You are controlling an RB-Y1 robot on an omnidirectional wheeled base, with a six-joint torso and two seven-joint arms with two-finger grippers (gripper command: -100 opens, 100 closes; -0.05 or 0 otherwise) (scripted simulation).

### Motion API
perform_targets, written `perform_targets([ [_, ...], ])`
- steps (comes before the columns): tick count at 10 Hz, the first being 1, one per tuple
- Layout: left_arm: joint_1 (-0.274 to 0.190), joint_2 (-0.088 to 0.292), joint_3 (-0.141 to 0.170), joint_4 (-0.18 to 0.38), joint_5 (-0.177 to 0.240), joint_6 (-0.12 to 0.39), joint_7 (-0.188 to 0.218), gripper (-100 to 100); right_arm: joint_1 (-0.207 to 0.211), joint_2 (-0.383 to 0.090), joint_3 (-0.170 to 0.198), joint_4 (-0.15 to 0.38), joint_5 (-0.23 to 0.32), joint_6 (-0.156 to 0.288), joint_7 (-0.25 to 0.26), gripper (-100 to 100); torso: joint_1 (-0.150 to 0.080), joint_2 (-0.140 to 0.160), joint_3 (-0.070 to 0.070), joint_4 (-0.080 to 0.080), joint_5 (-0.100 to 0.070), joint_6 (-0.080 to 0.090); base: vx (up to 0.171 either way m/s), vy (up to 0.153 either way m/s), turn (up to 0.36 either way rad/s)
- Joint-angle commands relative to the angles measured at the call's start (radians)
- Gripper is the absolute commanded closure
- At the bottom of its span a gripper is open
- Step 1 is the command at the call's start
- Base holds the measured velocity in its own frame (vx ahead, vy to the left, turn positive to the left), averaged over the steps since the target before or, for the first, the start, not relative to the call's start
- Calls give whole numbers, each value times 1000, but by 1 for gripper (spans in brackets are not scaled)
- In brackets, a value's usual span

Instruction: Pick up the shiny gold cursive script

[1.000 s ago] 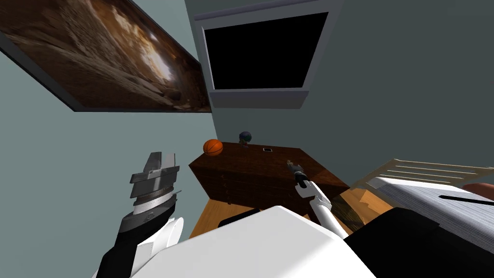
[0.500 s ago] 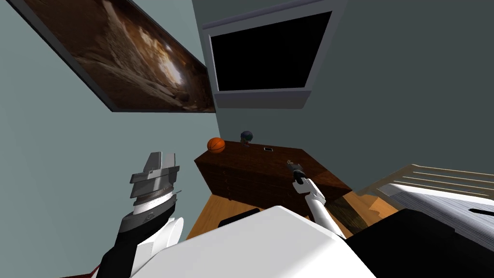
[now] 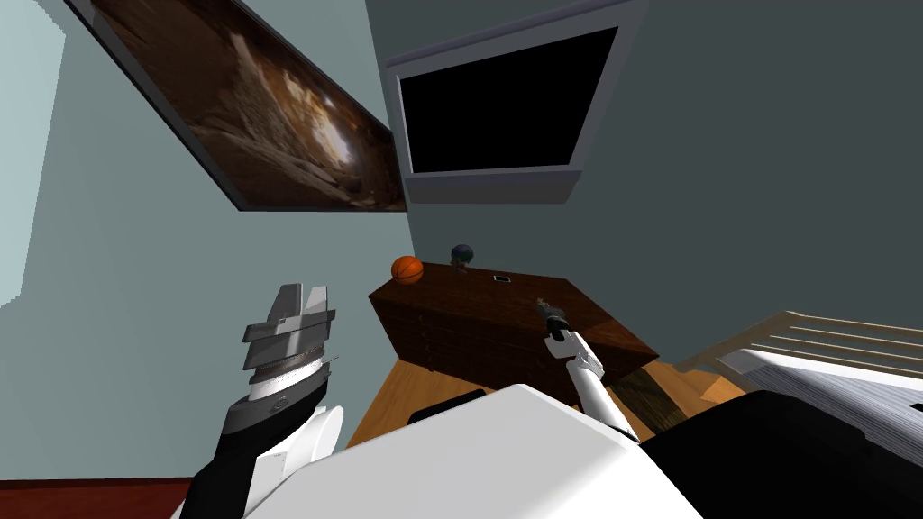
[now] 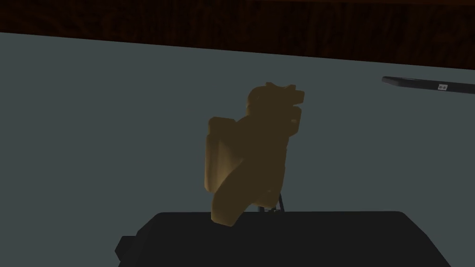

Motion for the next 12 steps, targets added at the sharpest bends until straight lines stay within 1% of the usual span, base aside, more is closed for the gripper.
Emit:
perform_targets([
  [1, 0, 0, 0, 0, 0, 0, 0, 0, 0, 0, 0, 0, 0, 0, 0, 100, 0, 0, 0, 0, 0, 0, 0, 0, 0],
  [3, 0, 0, 0, 0, 0, 0, 0, 0, 0, 0, 0, 0, 0, 0, 0, 100, 0, 0, 0, 0, 0, 0, 0, 0, 0],
  [4, 0, 0, 0, 0, 0, 0, 0, 0, 0, 0, 0, 0, 0, 0, 0, 0, 0, -1, 0, 0, 0, 0, 0, 0, 0],
  [5, 0, 0, 0, 0, 0, 0, 0, 0, 11, -33, -9, 8, 9, -16, 2, -100, 0, -1, 0, 0, 0, 0, -2, 14, 98],
  [8, 0, 0, 0, 0, 0, 0, 0, 0, 42, -108, -22, 25, 30, -55, 3, -100, 1, 0, 0, 0, 0, 0, -13, 20, 95],
  [9, 0, 0, 0, 0, 0, 0, 0, 0, 42, -108, -22, 25, 30, -55, 3, -100, 1, 1, 1, 0, 0, 0, -14, 11, 35],
  [12, 0, 0, 0, 0, 0, 0, 0, 0, 96, -208, -31, 39, 65, -115, 3, -100, 1, 1, 1, 0, 0, 0, -26, 19, 126],
])
